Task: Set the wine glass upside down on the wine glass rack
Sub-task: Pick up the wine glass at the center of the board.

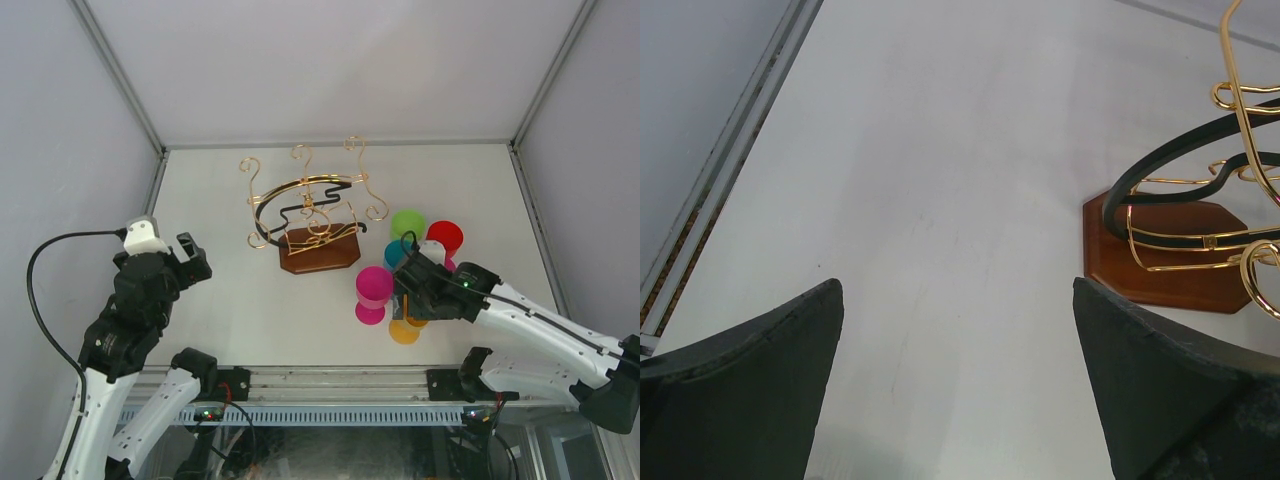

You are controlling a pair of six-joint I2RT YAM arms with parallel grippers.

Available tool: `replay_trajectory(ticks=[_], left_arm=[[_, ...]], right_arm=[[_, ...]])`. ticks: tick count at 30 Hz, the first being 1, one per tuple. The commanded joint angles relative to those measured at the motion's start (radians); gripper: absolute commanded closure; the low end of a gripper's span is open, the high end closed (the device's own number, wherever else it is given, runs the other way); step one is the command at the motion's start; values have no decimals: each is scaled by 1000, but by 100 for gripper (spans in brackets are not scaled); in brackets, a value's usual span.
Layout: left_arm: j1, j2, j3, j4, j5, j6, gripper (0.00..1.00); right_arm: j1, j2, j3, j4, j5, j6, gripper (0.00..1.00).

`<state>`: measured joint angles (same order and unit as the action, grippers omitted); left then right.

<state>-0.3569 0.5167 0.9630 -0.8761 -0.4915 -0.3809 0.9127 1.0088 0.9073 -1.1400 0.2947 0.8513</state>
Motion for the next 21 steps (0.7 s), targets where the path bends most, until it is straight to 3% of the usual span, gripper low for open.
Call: replay_trajectory(ticks=[1, 11, 21], left_arm=[[2, 4, -16, 30, -12, 5, 0], [3, -44, -17, 49, 29, 12, 0], [4, -112, 15, 18, 52, 11, 0]], right_arm=[[12, -40, 5, -11, 3, 8, 34], [3, -133, 74, -140, -33, -55, 37], [-15, -198, 275, -320, -73, -132, 39]])
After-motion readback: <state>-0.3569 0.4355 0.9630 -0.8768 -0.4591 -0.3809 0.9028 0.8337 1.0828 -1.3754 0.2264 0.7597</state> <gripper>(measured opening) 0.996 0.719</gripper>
